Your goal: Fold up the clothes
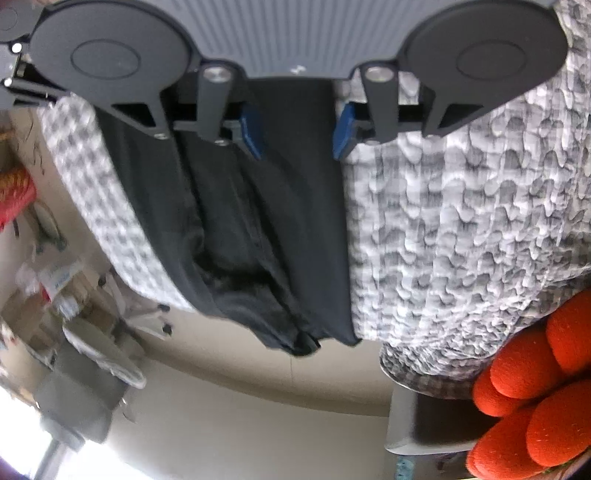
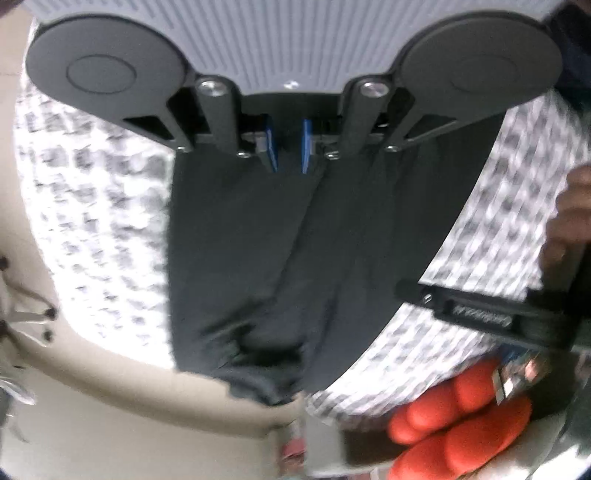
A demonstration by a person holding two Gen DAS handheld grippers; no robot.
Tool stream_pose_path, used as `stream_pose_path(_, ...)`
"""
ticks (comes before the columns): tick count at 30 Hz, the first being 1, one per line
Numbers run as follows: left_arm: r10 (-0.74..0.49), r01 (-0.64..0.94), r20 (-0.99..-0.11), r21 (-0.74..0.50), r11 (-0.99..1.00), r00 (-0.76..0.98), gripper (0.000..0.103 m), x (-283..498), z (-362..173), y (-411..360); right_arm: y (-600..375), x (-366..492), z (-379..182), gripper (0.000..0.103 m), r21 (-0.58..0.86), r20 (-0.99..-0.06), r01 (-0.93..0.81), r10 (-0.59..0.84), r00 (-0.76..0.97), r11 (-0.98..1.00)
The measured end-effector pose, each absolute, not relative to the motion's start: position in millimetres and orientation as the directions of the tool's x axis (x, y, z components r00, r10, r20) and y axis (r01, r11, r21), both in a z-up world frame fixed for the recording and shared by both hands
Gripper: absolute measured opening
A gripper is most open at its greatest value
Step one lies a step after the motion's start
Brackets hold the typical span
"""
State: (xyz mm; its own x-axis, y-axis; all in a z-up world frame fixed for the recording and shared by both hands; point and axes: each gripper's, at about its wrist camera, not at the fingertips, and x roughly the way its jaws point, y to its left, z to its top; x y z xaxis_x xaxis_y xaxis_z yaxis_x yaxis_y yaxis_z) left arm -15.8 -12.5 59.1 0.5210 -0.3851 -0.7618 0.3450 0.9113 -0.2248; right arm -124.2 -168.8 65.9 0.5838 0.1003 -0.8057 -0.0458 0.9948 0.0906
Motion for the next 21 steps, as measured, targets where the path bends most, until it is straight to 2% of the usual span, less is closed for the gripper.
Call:
stream_pose_path(3, -0.389, 0.289, -0.74, -0.268, 0.919, 0.548, 0.047, 1.4, 65.7, -14.0, -180.9, -117.5, 70.5, 0.02, 0.114, -0.798, 0.024, 0.077, 0.598, 0.993)
stream_pose_path(9, -0.463, 0.141, -0.669, -0.478, 0.867, 0.582, 0.048, 50.8, 67.0, -32.5, -208.1, -94.7, 68.0, 0.02, 0.184, -0.799, 0.105, 0.087, 0.596, 0.977)
stream_pose_path(12, -0.453, 0.19, -0.676, -0.429, 0.883, 0.581, 0.05, 73.4, 64.5, -62.9, -216.5, -86.6, 59.9, 0.02, 0.21, -0.809, 0.129, 0.098, 0.58, 0.969)
stream_pose_path(15, -0.434, 0.206, -0.692, -0.391, 0.897, 0.577, 0.057, 95.2, 57.8, -84.1, -220.3, -81.9, 56.5, 0.021, 0.223, -0.811, 0.128, 0.111, 0.574, 0.966)
stream_pose_path(21, -0.408, 0.2, -0.733, -0.359, 0.912, 0.544, 0.056, 129.3, 39.5, -114.5, -223.8, -79.6, 57.9, 0.022, 0.255, -0.806, 0.129, 0.137, 0.576, 0.958)
